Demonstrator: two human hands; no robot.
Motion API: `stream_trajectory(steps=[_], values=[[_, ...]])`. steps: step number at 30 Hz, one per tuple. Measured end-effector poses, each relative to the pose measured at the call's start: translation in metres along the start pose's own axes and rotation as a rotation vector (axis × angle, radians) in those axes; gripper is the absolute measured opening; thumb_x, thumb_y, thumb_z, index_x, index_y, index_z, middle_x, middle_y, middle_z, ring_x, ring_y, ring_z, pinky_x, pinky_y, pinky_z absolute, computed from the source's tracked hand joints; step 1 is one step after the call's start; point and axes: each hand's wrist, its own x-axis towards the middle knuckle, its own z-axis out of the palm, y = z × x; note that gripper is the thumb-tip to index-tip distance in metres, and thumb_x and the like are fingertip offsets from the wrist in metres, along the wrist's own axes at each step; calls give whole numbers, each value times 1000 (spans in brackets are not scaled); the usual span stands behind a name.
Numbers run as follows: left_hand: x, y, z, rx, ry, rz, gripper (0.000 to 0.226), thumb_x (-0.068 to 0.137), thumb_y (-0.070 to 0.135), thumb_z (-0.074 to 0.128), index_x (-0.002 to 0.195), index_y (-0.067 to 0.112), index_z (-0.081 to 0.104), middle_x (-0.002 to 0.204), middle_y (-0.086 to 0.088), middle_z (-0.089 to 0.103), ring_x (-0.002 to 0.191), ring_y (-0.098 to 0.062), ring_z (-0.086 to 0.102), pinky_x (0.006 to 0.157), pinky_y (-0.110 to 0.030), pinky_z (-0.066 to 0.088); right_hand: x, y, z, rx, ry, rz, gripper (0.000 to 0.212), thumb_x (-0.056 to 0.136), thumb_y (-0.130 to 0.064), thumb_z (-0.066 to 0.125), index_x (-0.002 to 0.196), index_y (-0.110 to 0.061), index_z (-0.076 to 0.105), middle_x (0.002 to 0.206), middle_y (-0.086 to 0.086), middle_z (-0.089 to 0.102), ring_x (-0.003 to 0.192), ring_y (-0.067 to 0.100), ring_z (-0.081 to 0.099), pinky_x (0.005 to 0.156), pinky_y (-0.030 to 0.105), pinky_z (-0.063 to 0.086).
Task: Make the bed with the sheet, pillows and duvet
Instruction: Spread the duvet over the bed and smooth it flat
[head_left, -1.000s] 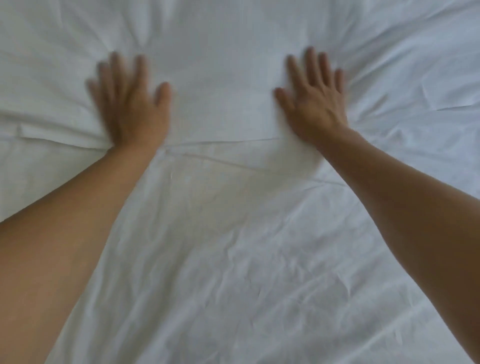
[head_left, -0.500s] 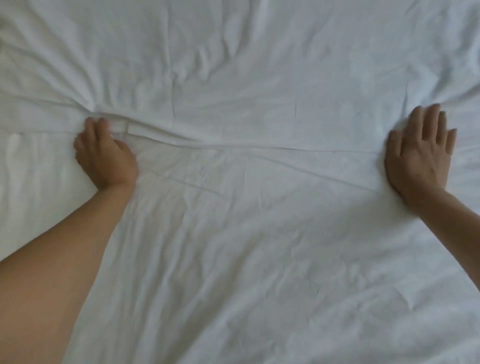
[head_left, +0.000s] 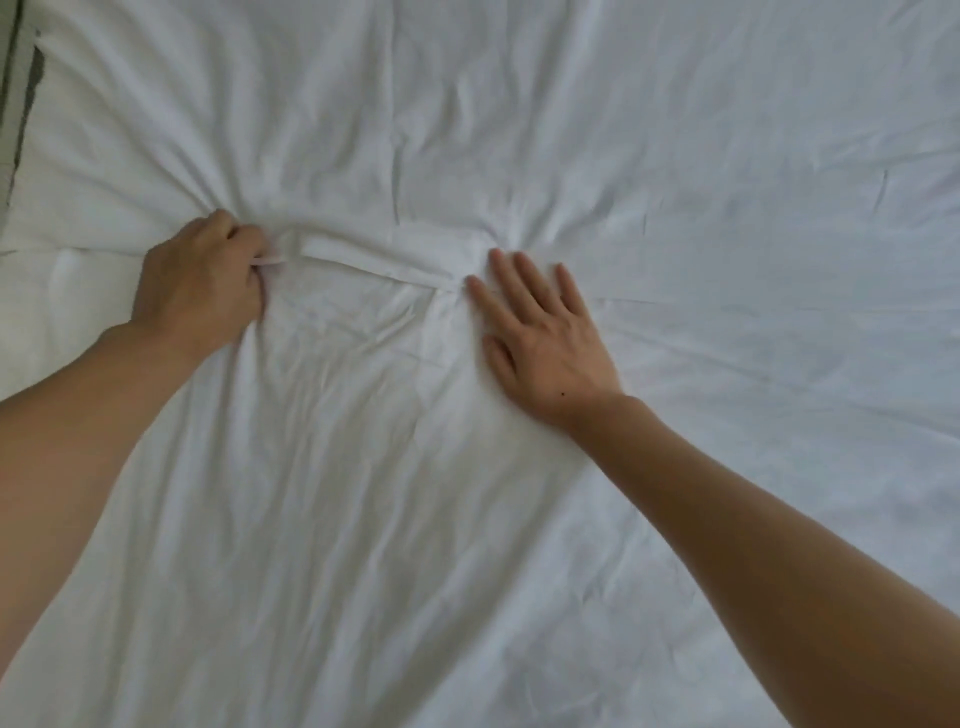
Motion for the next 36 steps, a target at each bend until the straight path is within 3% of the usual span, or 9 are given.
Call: stream_trajectory(steps=[5,9,11,15,20,25,30,33,36], values=[[26,42,-14,-189,-28,66,40,76,42,48,82,4,57,109,-17,52,98,-37,50,76,-47,44,4,-2,1,10,21,-28,55,95,-32,28,149,-20,34,156,5,28,145,27,22,118,44,8],[45,118,-2,-401,-10,73,57,91,45,40,128,2,50,141,-18,44,131,-33,39,108,-41,31,8,7,-6,71,15,-122,54,97,-38,32,144,-15,41,152,6,37,141,27,32,116,42,15],[58,159,7,-359,-28,91,62,95,40,37,143,1,36,153,-21,30,141,-35,27,116,-44,19,5,34,-17,85,56,19,57,98,-44,27,146,-15,38,154,8,34,143,26,28,116,40,13],[78,239,13,-294,-59,67,66,99,37,37,150,1,20,158,-24,12,147,-37,11,117,-51,7,-28,138,-43,23,95,359,59,102,-44,28,153,-17,20,161,6,11,149,23,7,118,37,0],[96,348,8,-293,-66,245,64,100,40,37,152,6,19,159,-24,8,148,-36,7,118,-49,2,-108,274,-73,-62,129,726,65,99,-52,26,154,-19,12,162,5,6,149,22,3,119,38,2],[106,485,-3,-303,-91,395,71,92,53,16,153,18,23,160,-19,9,149,-33,7,119,-48,1,-191,386,-95,-65,149,900,67,99,-53,22,154,-18,10,162,5,4,149,21,2,121,39,3],[107,603,-7,-314,-87,511,65,91,49,18,151,26,30,160,-14,15,149,-30,10,119,-46,1,-257,464,-107,-73,206,1113,70,98,-55,20,154,-14,9,161,10,3,149,23,1,120,40,1],[112,629,-4,-277,-58,609,58,95,45,22,151,28,30,161,-11,15,148,-28,11,119,-46,4,-294,502,-119,-63,177,1258,74,97,-58,17,154,-12,7,161,13,4,148,25,2,120,43,1],[117,629,2,-256,10,643,53,98,43,29,149,28,34,159,-9,21,147,-29,18,118,-46,12,-311,525,-124,-65,165,1270,73,97,-56,17,154,-10,10,161,12,6,148,28,6,119,46,3]])
